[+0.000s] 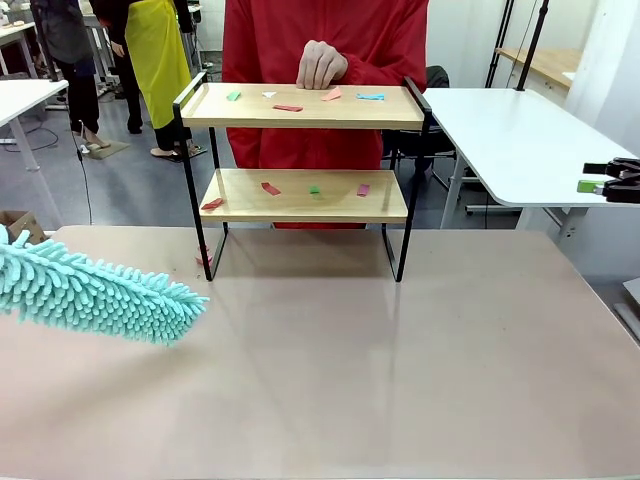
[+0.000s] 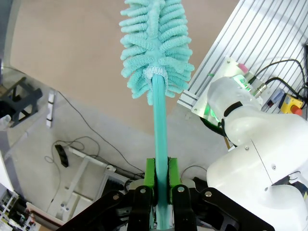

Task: Clean the shelf.
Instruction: Clean the specific section of the Shelf indicated by the human with the Duster.

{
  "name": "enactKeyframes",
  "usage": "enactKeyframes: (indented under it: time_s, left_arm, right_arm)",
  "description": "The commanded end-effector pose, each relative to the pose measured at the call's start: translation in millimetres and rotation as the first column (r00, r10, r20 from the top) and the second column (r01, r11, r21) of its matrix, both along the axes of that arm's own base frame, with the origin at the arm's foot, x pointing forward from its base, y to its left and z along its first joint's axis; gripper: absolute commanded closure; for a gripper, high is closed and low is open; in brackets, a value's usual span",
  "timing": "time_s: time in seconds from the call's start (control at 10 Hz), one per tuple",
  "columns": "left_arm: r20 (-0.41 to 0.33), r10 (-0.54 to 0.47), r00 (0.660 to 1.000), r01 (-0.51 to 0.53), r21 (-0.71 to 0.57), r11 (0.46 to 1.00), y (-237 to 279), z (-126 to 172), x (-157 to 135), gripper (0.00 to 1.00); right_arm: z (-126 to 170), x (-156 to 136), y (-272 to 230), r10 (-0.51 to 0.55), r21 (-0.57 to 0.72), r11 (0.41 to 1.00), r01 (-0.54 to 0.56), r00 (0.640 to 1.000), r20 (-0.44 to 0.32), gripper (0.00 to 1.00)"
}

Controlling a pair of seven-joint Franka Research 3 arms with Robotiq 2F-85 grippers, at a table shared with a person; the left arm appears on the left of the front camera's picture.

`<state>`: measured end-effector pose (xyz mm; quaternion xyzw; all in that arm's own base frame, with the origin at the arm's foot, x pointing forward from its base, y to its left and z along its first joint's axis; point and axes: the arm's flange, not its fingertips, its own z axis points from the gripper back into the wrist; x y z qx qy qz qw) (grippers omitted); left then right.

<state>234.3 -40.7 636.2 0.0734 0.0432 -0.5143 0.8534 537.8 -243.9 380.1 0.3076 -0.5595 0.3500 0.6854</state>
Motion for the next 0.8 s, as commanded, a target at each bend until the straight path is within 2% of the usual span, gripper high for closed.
enactKeyframes:
  time_s: [0.0,0.7]
  left_arm:
    - [0.004,0.014,1.0,-0.014,-0.002,1.0,2.5,-1.1,-3.3,0.87]
    - [0.004,0.014,1.0,-0.014,-0.002,1.0,2.5,-1.1,-3.3,0.87]
  right_arm:
    - [8.5,1.3,3.5,-0.016,-0.005,1.0,0.016,1.0,-0.013,0.0]
    - [8.5,1.3,3.5,-0.016,-0.005,1.0,0.016,1.0,-0.013,0.0]
